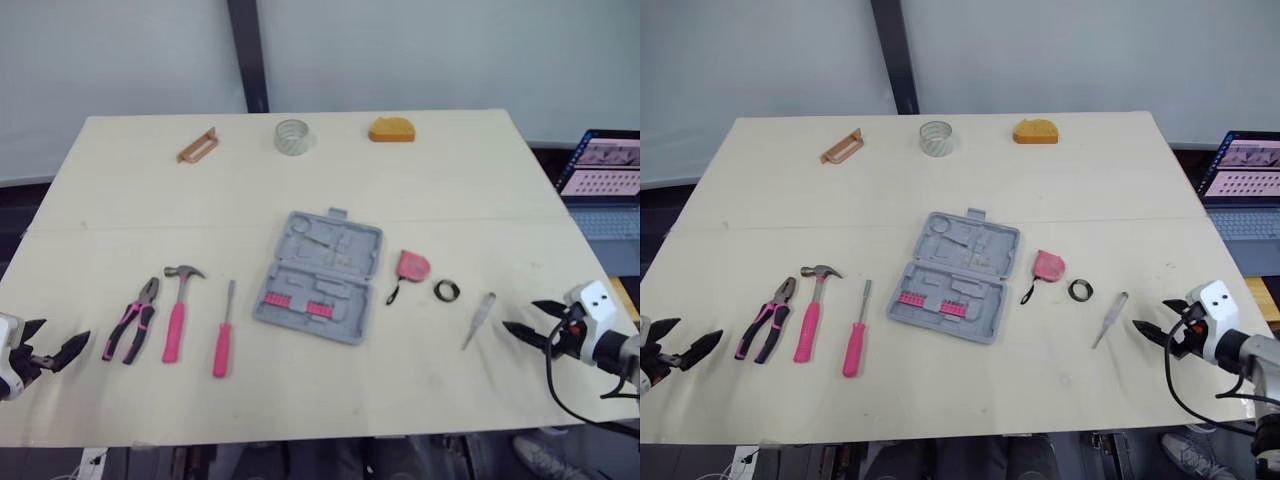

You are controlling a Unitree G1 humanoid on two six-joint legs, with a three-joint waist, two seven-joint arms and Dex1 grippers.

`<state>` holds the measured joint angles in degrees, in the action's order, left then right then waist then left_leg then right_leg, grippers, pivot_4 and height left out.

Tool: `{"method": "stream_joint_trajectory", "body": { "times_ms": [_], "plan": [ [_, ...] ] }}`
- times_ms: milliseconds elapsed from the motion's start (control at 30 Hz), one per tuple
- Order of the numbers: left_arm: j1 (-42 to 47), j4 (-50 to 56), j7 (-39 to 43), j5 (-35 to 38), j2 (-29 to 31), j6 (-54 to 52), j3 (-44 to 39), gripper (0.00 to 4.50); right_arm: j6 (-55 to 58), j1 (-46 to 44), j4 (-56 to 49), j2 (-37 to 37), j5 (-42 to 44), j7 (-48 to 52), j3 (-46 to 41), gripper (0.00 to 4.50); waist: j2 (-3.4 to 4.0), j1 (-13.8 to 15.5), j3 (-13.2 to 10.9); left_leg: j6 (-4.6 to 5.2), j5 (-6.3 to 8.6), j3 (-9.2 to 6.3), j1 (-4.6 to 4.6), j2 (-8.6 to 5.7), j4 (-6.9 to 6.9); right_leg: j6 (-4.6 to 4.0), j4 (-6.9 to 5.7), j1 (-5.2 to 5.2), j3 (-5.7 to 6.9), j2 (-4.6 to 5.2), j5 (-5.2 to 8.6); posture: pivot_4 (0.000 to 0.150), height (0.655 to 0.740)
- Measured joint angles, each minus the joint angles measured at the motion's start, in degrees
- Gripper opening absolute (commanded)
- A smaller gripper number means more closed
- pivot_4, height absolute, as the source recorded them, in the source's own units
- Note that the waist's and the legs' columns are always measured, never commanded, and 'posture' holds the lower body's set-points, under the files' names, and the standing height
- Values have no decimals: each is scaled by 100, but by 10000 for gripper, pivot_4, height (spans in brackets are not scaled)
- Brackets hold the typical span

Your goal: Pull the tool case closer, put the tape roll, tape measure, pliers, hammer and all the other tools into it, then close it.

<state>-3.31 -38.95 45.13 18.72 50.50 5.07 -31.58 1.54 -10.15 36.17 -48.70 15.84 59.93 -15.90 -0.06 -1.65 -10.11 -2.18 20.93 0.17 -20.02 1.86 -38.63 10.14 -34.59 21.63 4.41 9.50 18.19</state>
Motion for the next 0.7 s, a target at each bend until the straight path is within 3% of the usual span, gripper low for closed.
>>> {"method": "stream_joint_trajectory", "body": {
  "times_ms": [300,500,533,633,700],
  "plan": [
    [-178,8,-79,-1,1,-4,-165,45000,237,-4,-79,7,168,6,-53,44652,0,8,0,0,0,0,0,0,0,0,0,0,0,0,0,1500,7400],
    [101,1206,22,4,-46,-532,178,45000,1784,-1,-2137,522,1017,-296,-170,44652,0,33,0,0,0,-8,-5,3,-16,0,-15,0,2,0,0,1500,7400],
    [247,1500,26,17,-96,-656,329,42390,1981,-66,-2499,666,1081,-421,-66,44961,0,44,0,-2,2,-9,-6,3,-23,0,-16,0,2,0,0,1500,7400],
    [551,2135,15,53,-268,-1001,683,31875,2349,-190,-3158,914,1094,-779,243,36680,0,53,0,-2,7,-10,-8,2,-28,0,-18,2,3,0,0,1500,7400],
    [845,2465,-4,60,-449,-1280,992,19312,2511,-236,-3519,1049,944,-1025,554,24603,0,61,0,-2,7,-11,-9,2,-29,0,-19,3,6,0,0,1500,7400]
  ]
}}
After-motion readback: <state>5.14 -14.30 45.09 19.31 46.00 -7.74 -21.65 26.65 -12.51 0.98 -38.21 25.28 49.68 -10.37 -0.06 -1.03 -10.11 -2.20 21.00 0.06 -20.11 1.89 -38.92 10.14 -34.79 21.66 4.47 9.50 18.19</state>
